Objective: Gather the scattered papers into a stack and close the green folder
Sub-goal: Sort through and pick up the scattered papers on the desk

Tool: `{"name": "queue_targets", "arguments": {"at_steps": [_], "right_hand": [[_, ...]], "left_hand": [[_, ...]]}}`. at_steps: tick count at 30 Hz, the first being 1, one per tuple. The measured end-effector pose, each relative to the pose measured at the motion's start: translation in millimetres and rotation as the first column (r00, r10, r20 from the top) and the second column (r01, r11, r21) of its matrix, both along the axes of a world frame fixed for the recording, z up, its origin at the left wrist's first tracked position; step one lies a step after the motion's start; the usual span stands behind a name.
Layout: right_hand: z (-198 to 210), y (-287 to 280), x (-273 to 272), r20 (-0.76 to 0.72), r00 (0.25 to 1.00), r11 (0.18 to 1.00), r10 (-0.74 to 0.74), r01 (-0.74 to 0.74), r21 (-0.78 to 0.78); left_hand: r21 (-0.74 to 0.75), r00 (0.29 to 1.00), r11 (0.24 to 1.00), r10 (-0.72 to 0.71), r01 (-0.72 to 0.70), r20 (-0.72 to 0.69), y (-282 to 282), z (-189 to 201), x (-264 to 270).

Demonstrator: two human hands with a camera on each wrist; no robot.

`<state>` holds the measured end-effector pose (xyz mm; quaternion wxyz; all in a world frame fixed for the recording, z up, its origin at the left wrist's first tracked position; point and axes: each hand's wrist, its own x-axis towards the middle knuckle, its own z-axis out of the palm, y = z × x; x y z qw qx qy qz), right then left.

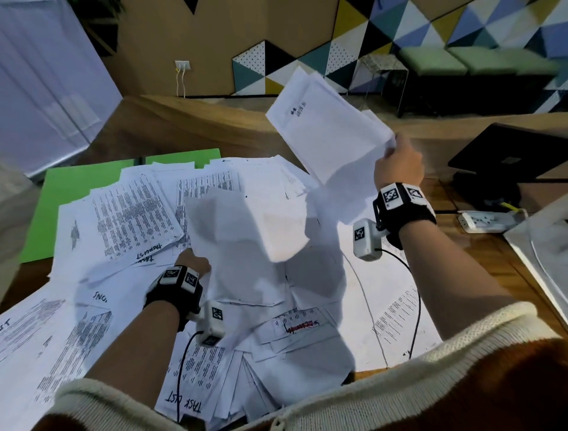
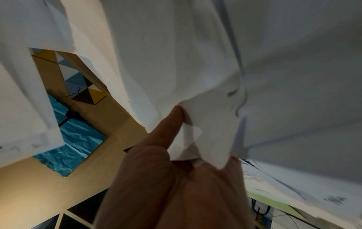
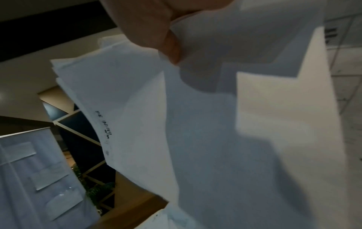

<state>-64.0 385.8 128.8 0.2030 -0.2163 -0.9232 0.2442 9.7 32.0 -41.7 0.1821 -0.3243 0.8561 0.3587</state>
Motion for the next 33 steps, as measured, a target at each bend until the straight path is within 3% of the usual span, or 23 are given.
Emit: {"name": "queue_targets", "arguments": {"at_steps": [5,13,21,33], "right_hand": [[15.4,-14.1,-4.8,-0.059,0.997,0.998,0.048,-0.050,-0.032],[26.0,-25.0,-17.5,0.005,0.997,0.986,0.078,-0.076,-0.146],[50.5,-43.4,-31.3,-0.010,0.993,0.985,0.116,-0.116,-0.129],[84.8,-56.0,-31.9,-0.093,0.990,0.980,0.106,-0.120,-0.156]], "left_hand": [[-0.002,0.999,1.000,-0.029,0.029,0.032,-1.9,-2.7,-6.0],[0.022,0.998,0.999,-0.040,0.039,0.051,3.6,-12.1,-12.6],[0.049,0.999,0.998,-0.045,0.045,0.010,2.4,-21.2,-21.5],[0.046,0.998,0.997,-0.058,0.059,-0.033,2.6,1.9,-20.2]]}}
